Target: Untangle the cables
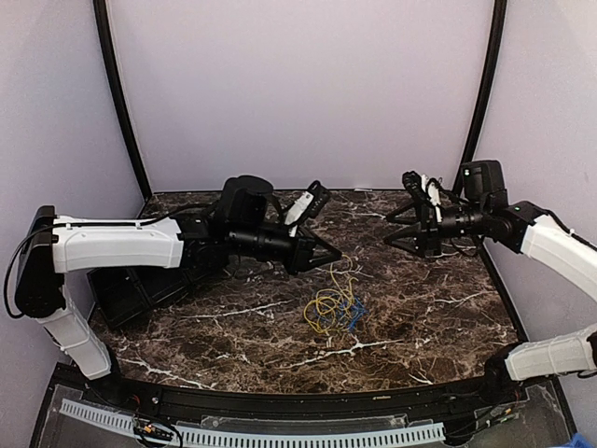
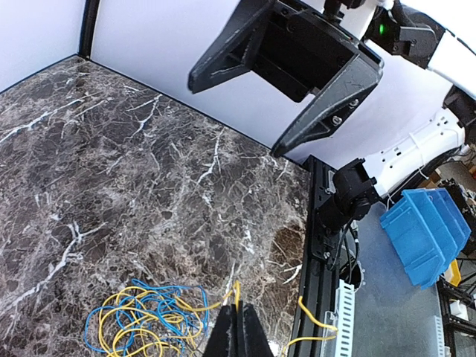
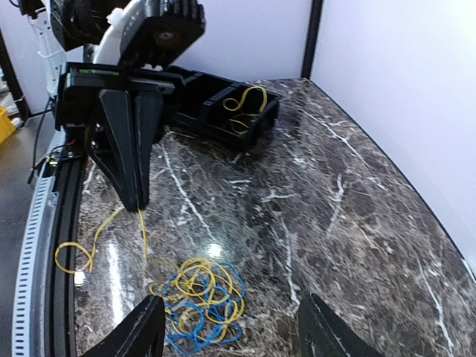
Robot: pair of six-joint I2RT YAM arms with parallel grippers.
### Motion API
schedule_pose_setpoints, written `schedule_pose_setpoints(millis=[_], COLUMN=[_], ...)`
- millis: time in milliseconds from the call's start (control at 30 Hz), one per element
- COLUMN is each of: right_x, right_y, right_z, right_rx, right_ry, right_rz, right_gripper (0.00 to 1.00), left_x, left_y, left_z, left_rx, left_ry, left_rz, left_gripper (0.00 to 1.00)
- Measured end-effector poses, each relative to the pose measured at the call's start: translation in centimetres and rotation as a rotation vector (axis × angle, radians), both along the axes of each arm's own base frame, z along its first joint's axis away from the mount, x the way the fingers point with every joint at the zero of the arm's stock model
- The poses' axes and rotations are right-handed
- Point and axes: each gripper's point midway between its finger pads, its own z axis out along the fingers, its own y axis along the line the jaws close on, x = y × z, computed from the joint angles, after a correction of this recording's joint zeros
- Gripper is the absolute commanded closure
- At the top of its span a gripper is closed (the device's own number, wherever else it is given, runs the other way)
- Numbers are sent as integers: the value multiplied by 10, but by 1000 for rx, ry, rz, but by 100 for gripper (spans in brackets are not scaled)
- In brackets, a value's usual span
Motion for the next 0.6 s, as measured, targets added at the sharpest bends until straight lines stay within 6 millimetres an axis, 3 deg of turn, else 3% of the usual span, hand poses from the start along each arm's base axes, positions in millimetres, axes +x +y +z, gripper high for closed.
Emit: schedule_pose_setpoints(millis=[100, 233, 433, 600], right_x=[-9, -21, -43, -48], right_y=[25, 48, 63, 66], right_z=[2, -12, -18, -20], right_rx=[17, 13, 39, 51], right_ry=[45, 128, 217, 253], right_rz=[91, 190, 300, 333], right_gripper=[32, 31, 36, 42], left_x=[-10, -19, -24, -27], left_y=[-6, -11, -9, -3], left_z=[2, 6, 19, 35], left_rx=[-11, -25, -45, -78], left_ry=[-3, -10, -29, -55], left_rz=[-23, -44, -44, -33], left_gripper=[100, 100, 100, 100])
